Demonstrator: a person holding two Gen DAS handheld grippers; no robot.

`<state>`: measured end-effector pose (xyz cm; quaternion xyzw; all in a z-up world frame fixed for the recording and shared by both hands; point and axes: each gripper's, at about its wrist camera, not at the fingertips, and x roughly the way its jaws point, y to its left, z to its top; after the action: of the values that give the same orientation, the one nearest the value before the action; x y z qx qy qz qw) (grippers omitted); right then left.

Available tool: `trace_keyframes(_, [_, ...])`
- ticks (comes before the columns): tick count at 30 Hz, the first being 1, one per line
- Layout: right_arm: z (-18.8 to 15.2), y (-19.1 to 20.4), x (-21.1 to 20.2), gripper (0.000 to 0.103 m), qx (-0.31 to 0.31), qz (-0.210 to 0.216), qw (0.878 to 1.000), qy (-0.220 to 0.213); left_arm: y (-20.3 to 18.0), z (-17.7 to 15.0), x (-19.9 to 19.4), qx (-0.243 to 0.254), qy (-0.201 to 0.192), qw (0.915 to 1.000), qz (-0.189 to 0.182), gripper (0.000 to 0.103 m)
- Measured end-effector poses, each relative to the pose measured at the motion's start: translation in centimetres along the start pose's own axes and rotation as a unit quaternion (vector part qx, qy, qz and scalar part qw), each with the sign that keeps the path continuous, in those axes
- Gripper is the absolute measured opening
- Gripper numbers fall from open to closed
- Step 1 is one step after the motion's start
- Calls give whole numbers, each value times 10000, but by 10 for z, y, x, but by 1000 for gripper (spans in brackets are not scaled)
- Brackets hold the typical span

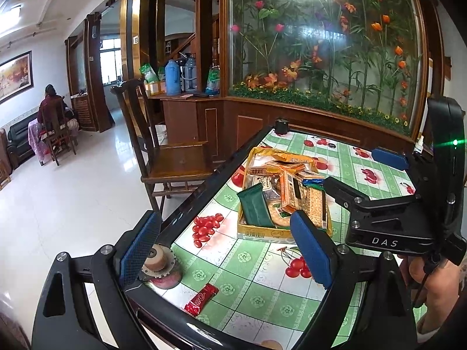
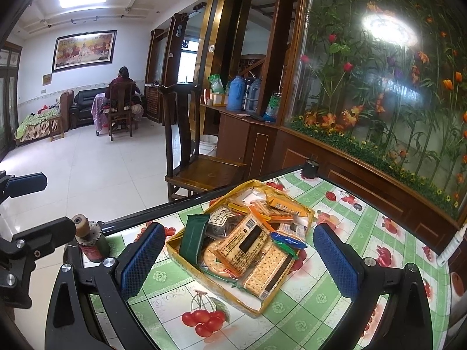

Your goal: Organize snacks

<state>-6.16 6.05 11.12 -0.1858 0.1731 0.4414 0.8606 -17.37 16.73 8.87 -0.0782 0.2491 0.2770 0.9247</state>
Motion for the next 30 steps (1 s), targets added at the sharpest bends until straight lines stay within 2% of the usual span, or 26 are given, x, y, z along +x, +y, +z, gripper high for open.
trace_keyframes(9, [-3,-3,1,102,50,7,10000,5,-5,4,-11,102,-301,9991,272,91])
trace_keyframes(30, [-8,-8,6,102,103,-12,9999,16,-6,1,-7,205,-295,9986,384,91])
